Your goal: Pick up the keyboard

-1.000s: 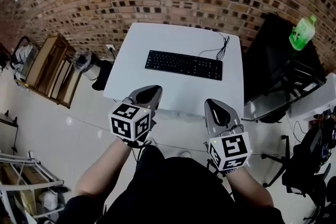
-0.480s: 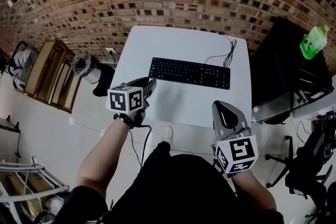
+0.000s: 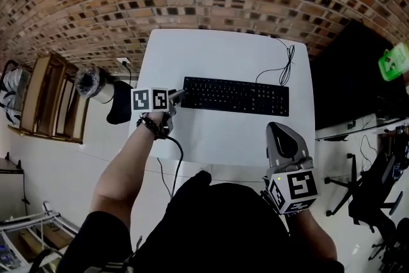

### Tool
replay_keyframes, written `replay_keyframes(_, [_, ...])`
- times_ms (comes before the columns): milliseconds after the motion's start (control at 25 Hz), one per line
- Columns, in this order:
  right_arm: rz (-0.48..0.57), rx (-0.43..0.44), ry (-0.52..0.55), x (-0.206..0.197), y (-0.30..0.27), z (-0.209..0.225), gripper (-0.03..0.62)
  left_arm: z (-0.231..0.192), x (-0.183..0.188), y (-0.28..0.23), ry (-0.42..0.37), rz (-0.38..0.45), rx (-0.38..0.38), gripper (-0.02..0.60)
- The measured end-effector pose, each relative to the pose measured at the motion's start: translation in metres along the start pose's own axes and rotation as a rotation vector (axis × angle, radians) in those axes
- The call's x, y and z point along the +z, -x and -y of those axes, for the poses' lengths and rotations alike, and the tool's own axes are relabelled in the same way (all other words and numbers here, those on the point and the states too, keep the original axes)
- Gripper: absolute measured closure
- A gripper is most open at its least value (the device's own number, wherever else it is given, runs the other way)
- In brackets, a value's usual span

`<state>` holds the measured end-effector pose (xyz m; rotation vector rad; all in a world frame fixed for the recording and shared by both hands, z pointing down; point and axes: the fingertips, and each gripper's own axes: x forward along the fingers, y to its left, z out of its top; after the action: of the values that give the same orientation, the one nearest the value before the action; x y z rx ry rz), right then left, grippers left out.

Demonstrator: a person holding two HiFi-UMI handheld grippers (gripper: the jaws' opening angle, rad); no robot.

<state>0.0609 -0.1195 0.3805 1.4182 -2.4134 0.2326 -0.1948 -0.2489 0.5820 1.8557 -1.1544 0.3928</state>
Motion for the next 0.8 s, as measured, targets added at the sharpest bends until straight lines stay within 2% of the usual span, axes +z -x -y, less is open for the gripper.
replay_keyframes(360, [-0.044,-0.044,-0.031,0.001,-0.039,0.005,0.592,-0.035,-0.010,-0.055,0.120,-0.151,-0.102,0.423])
replay_keyframes(680, [-0.068,-0.070,-0.050,0.000,-0.052,0.007,0.591,-0.040,-0.019,-0.077,0.213,-0.209,-0.169,0.437])
replay_keyframes(800, [-0.073,-0.068,-0.055,-0.003,-0.054,0.006,0.592,-0.038,-0.020,-0.080,0.207,-0.228,-0.181,0.451])
